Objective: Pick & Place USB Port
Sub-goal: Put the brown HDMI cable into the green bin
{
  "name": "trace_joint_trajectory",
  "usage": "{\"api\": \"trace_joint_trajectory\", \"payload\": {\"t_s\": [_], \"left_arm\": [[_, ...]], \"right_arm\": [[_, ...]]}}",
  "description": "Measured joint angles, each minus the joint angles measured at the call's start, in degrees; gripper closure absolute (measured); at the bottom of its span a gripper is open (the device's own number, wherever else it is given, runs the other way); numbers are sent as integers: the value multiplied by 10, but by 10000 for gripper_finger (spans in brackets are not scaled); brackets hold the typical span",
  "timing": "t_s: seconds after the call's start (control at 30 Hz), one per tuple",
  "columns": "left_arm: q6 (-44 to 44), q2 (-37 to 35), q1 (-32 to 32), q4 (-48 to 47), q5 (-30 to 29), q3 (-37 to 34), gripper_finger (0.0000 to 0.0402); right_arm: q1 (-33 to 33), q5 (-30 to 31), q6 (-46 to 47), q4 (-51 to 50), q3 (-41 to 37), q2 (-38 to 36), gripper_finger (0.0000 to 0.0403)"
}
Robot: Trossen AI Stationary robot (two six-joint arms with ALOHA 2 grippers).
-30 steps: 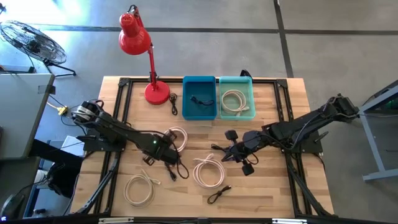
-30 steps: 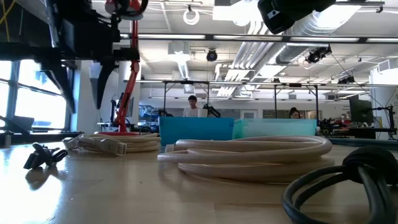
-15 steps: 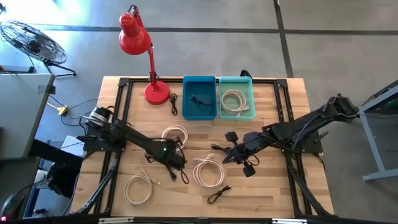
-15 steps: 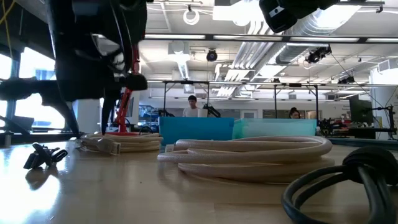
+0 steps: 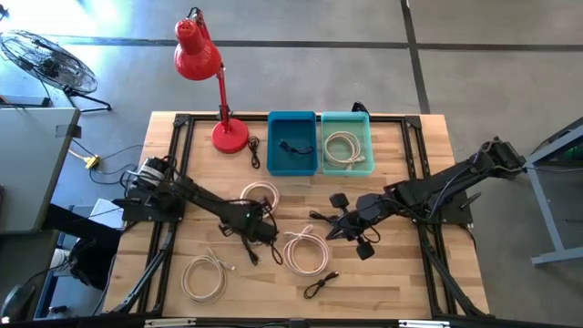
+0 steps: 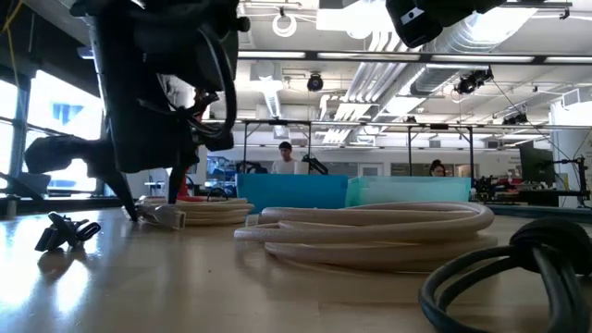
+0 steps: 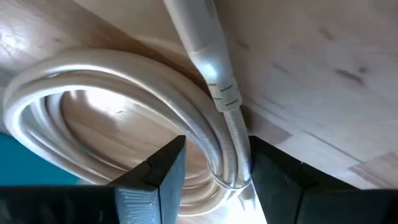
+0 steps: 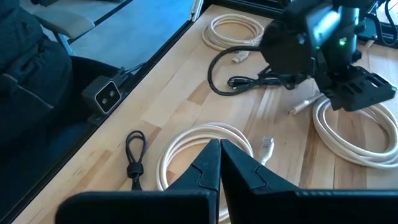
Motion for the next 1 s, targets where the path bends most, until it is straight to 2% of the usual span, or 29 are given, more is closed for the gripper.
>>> {"api": "trace_joint_trajectory", "payload": {"t_s": [0.1, 0.23, 0.33, 0.47, 0.63, 0.83, 1.0], "left_arm": [[2, 8, 21, 14, 13, 2, 260], [-26, 19, 41, 13, 39, 3, 350], [-82, 21, 51, 12, 40, 3, 350], [-96, 16, 42, 13, 31, 2, 350], [-111, 12, 27, 9, 17, 0, 350], [-142, 5, 5, 14, 1, -2, 350], [-160, -23, -19, 52, -1, -1, 351]], "right_arm": [[0, 0, 0, 0, 0, 0, 400], [0, -1, 5, -1, 0, 0, 402], [0, -9, 6, -2, 0, 0, 400], [0, -6, 6, -2, 0, 0, 402], [0, 75, 17, -4, 0, 0, 390], [0, 164, 29, -20, 0, 0, 331], [0, 176, 27, -24, 0, 0, 275]]}}
